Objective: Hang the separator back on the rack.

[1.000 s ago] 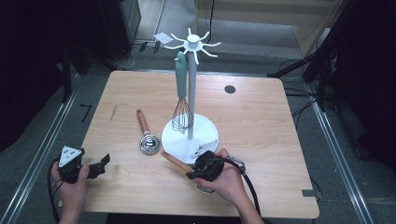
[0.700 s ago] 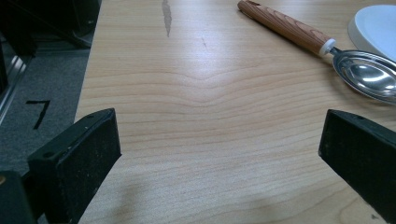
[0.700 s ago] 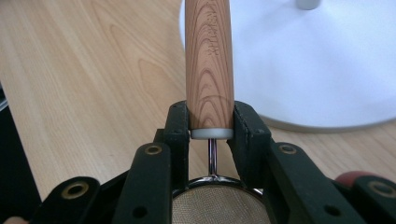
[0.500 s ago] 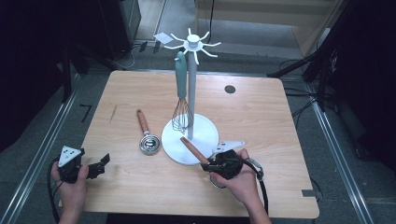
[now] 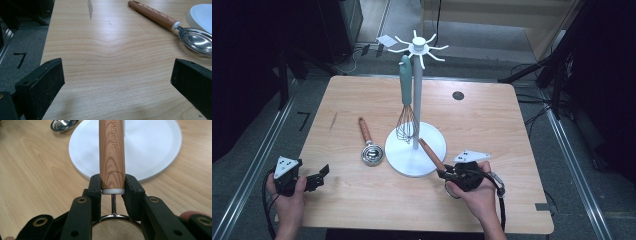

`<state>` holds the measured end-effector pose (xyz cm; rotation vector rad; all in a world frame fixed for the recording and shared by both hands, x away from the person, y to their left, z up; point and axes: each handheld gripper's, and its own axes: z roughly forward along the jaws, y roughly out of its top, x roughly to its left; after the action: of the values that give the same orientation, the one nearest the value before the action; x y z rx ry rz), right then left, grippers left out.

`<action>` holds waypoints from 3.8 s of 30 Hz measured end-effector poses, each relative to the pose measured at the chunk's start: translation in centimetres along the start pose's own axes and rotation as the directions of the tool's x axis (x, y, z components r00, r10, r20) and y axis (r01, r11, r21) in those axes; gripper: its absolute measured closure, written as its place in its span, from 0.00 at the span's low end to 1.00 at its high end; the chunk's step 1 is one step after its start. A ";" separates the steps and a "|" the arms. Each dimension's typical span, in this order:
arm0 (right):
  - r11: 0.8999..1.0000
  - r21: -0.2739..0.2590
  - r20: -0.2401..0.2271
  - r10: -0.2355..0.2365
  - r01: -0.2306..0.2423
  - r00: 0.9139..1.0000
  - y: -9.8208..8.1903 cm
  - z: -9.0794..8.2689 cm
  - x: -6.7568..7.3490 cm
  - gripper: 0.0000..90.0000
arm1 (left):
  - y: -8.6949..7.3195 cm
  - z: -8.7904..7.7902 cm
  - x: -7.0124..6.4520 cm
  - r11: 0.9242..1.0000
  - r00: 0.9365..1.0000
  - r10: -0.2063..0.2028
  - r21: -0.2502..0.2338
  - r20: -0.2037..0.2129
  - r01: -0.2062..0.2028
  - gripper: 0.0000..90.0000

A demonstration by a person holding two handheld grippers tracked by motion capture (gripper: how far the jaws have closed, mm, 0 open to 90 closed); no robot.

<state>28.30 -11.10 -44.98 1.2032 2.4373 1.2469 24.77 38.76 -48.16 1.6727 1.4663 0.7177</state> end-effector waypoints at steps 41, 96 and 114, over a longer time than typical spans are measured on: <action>0.894 -0.448 0.135 0.031 0.033 0.990 4.0 -5.3 1.7 0.79 | -0.1 -0.1 0.1 1.000 1.000 -0.017 -0.007 -0.002 0.017 0.00; 0.714 -0.683 0.208 -0.011 0.154 0.978 10.7 -11.1 4.8 0.79 | -0.1 0.0 0.1 1.000 1.000 -0.020 -0.003 -0.001 0.020 0.00; 0.731 -0.665 0.195 -0.027 0.153 0.980 11.2 -9.5 5.1 0.79 | -0.1 0.0 0.1 1.000 1.000 -0.024 -0.005 -0.001 0.024 0.00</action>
<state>27.18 -9.58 -29.58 0.9013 1.6261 1.7002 24.76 38.87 -48.21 1.6483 1.4817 0.7090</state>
